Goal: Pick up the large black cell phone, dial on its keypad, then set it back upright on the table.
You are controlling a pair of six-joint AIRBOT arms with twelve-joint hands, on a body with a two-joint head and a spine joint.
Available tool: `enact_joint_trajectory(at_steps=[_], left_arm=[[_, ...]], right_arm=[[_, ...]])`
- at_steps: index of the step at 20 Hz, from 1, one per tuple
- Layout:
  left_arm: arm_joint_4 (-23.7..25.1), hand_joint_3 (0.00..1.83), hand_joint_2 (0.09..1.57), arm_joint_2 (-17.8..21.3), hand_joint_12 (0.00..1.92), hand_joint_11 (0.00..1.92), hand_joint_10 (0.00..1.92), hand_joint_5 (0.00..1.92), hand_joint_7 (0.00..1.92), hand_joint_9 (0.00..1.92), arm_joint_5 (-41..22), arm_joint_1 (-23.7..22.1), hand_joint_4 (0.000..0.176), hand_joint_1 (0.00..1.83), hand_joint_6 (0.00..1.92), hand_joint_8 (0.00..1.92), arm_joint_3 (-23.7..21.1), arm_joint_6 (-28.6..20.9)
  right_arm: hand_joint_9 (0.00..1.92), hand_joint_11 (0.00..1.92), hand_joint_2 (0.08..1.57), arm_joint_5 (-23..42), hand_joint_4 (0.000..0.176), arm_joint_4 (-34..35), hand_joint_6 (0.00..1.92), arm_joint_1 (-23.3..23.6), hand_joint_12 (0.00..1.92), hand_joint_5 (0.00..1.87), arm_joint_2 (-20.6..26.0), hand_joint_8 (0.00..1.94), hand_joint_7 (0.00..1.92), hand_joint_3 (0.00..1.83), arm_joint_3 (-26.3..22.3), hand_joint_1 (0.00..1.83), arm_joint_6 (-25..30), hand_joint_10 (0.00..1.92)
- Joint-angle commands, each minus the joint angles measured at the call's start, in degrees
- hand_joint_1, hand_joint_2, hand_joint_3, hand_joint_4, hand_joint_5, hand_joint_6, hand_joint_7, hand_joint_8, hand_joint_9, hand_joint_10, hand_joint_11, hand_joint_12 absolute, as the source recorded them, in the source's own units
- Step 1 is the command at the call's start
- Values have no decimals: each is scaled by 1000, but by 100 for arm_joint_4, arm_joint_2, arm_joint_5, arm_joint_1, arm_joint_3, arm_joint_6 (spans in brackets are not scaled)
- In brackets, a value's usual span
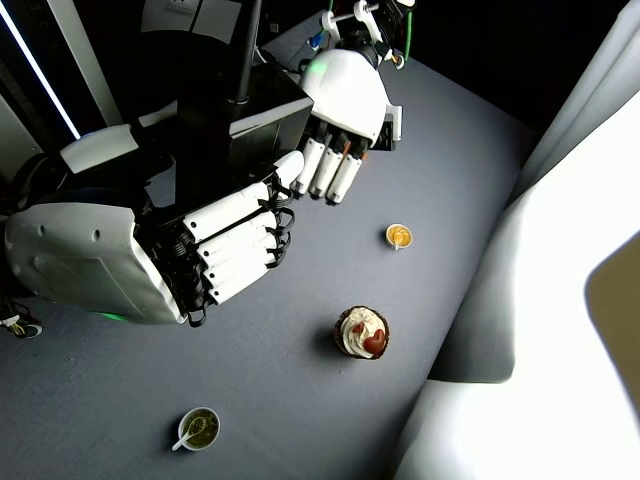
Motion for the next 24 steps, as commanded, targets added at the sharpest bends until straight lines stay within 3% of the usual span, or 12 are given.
enact_joint_trajectory(at_steps=[1, 4, 5, 8, 10, 11, 12, 17, 18, 19, 20, 24], left_arm=[[-309, 568, 1047, 179, 1921, 914, 1921, 68, 622, 971, -582, -65, 125, 1312, 0, 1746, -17, -158], [-259, 572, 1044, 547, 1921, 894, 1921, 72, 623, 954, -1002, 180, 121, 1312, 1, 1744, -16, -777], [-145, 534, 1066, 653, 1921, 887, 1921, 77, 613, 945, -1161, 211, 126, 1308, 0, 1744, -17, -1150], [801, 239, 1198, 863, 1921, 854, 1921, 134, 609, 840, -1395, 187, 88, 1302, 0, 1670, -56, -2942], [894, 79, 1273, 909, 1921, 946, 1921, 225, 604, 891, -1551, 168, 76, 1303, 2, 1657, -96, -2959], [1093, 59, 1278, 912, 1921, 864, 1921, 241, 614, 880, -1698, 124, 64, 1295, 3, 1639, -90, -2867], [1206, 36, 1272, 906, 1921, 515, 1921, 244, 643, 728, -1714, 114, 15, 1288, 1, 1589, -87, -3028], [783, 9, 1284, 804, 1921, 438, 1852, 268, 649, 570, -2522, 121, 27, 1266, 5, 1560, 41, -3369], [558, 6, 1310, 807, 1719, 350, 1429, 281, 548, 485, -2570, 128, 33, 784, 4, 1164, 25, -3392], [185, 0, 1263, 816, 1320, 163, 740, 303, 429, 363, -2486, 159, 12, 364, 4, 497, 20, -3432], [-130, 0, 1221, 828, 1021, 84, 171, 316, 445, 404, -2234, 184, 0, 239, 1, 56, 17, -3476], [-654, 6, 1263, 903, 690, 0, 2, 318, 299, 271, -978, 285, 0, 21, 0, 1, -137, -3808]], right_arm=[[954, 966, 1107, 793, 0, -22, 727, 96, 1261, 1015, 61, 1055, 930, 0, 4, 1381, 144, 1279], [942, 919, 1108, 805, 0, 74, 743, 96, 1247, 1022, 33, 1060, 924, 0, 13, 1380, 143, 1280], [959, 881, 1092, 883, 0, 101, 630, 96, 1481, 1052, -21, 1013, 930, 2, 49, 1470, 135, 1131], [931, 903, 1106, 1125, 0, 160, 711, 95, 1207, 1037, -225, 1057, 936, 0, 175, 1381, 98, 1281], [904, 898, 1113, 1254, 0, 227, 693, 51, 1228, 1040, -375, 1089, 922, 0, 237, 1379, 80, 1322], [930, 864, 1095, 1387, 0, 235, 609, -26, 1481, 1071, -436, 1022, 929, 1, 292, 1469, 80, 1164], [948, 879, 1087, 1506, 0, 239, 594, -100, 1524, 1071, -470, 992, 943, 0, 350, 1492, 80, 1101], [938, 930, 1109, 1783, 0, 333, 735, -364, 1245, 1011, -707, 1078, 930, 1, 624, 1385, 100, 1269], [925, 925, 1113, 1897, 0, 333, 735, -443, 1230, 1018, -786, 1091, 917, 1, 735, 1379, 155, 1294], [937, 894, 1099, 2026, 0, 333, 652, -508, 1477, 1034, -896, 1035, 923, 0, 873, 1468, 181, 1148], [962, 951, 1099, 2168, 0, 333, 704, -619, 1175, 1039, -1003, 1040, 949, 0, 1057, 1386, 226, 1223], [975, 967, 1111, 2255, 0, 333, 788, -627, 1125, 972, -1179, 1099, 920, 1, 1280, 1379, 325, 1217]])
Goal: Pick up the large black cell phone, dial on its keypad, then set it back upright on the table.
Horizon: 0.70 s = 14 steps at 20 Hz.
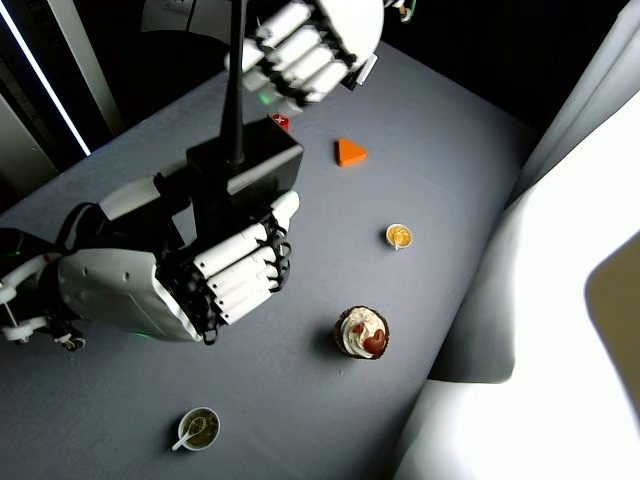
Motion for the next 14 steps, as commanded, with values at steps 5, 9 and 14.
enact_joint_trajectory(at_steps=[5, 9, 14], left_arm=[[-346, 0, 1178, 109, 144, 0, 6, 227, 204, 120, 721, -97, 0, 0, 4, 2, -193, -1485], [-298, 3, 1131, 145, 176, 0, 3, 202, 204, 137, 908, -84, 0, 0, 0, 2, -262, -1855], [-238, 3, 1136, 248, 330, 0, 4, 226, 240, 181, 1217, 71, 0, 0, 2, 3, -508, -2287]], right_arm=[[967, 967, 1111, 979, 0, -34, 806, 3, 1136, 973, -56, 1058, 927, 1, 51, 1379, 207, 1244], [982, 973, 1101, 1050, 0, -34, 782, -45, 1156, 999, -133, 1008, 947, 0, 106, 1382, 233, 1224], [1005, 989, 1093, 1120, 0, -34, 809, -179, 1083, 995, -208, 940, 979, 0, 222, 1383, 338, 1177]])
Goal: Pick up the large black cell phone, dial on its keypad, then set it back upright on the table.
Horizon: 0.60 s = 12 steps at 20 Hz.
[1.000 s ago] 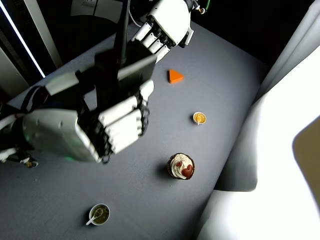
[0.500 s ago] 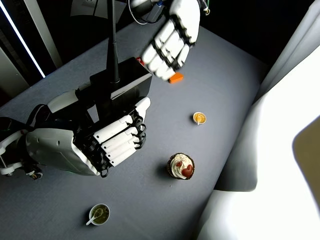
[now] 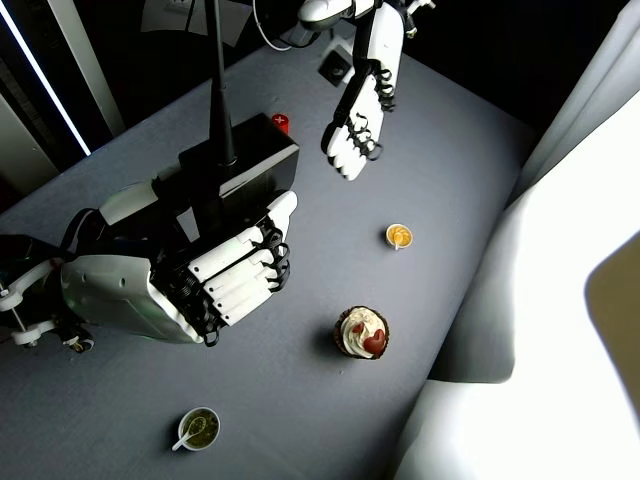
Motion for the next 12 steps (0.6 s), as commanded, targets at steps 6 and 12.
enact_joint_trajectory(at_steps=[6, 12], left_arm=[[-329, 3, 1159, 87, 268, 0, 0, 215, 224, 170, -366, -80, 0, 0, 0, 0, -78, -85], [-328, 2, 1181, 20, 464, 0, 7, 240, 261, 207, -366, -29, 0, 0, 6, 6, -234, -85]], right_arm=[[975, 975, 1096, 872, 0, -28, 768, -34, 1104, 1028, -57, 984, 958, 0, 227, 1382, 220, 1203], [912, 884, 1106, 886, 0, -58, 766, -158, 1541, 988, -119, 1021, 895, 0, 422, 1489, 293, 1151]])
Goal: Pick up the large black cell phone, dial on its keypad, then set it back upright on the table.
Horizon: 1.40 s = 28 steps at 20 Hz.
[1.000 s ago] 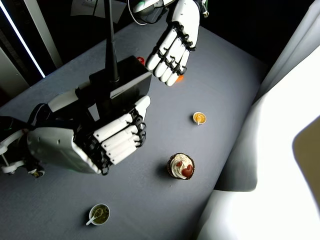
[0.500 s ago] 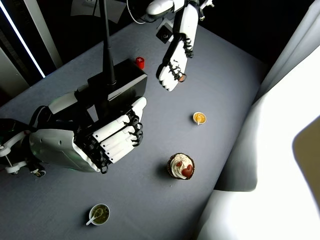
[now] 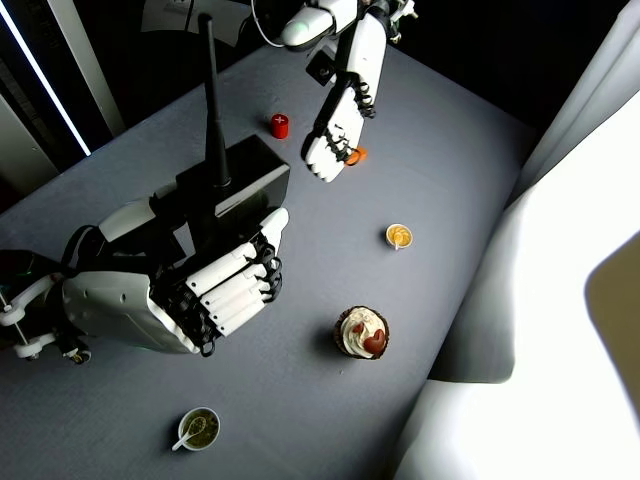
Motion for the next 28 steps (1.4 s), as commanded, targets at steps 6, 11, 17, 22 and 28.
enact_joint_trajectory(at_steps=[6, 11, 17, 22, 28], left_arm=[[-399, 2, 1193, 2, 578, 0, 6, 266, 277, 227, -369, -111, 0, 6, 9, 6, 62, -59], [-389, 2, 1200, -42, 548, 0, 3, 273, 277, 228, -369, -107, 0, 0, 4, 2, 255, -58], [-386, 0, 1200, -63, 414, 0, 4, 227, 207, 173, -369, -109, 0, 0, 3, 3, 457, -55], [-371, 0, 1201, -63, 483, 0, 5, 232, 214, 190, -369, -109, 0, 0, 2, 5, 549, -54], [-195, 0, 1204, -55, 470, 0, 3, 247, 218, 194, -419, -112, 0, 1, 3, 2, 538, -78]], right_arm=[[911, 911, 1144, 819, 0, -12, 942, -19, 1203, 921, -22, 1190, 824, 1, 179, 1369, 203, 1315], [913, 922, 1137, 813, 0, -7, 896, -19, 1190, 936, -112, 1158, 859, 1, 335, 1371, 242, 1316], [921, 929, 1130, 785, 0, -2, 888, -19, 1192, 939, -185, 1095, 894, 0, 379, 1374, 249, 1314], [911, 902, 1140, 721, 0, -48, 947, -86, 1212, 905, -187, 1122, 876, 0, 372, 1371, 270, 1325], [910, 920, 1141, 681, 0, -79, 904, -129, 1199, 917, -187, 1165, 858, 1, 434, 1370, 316, 1329]])
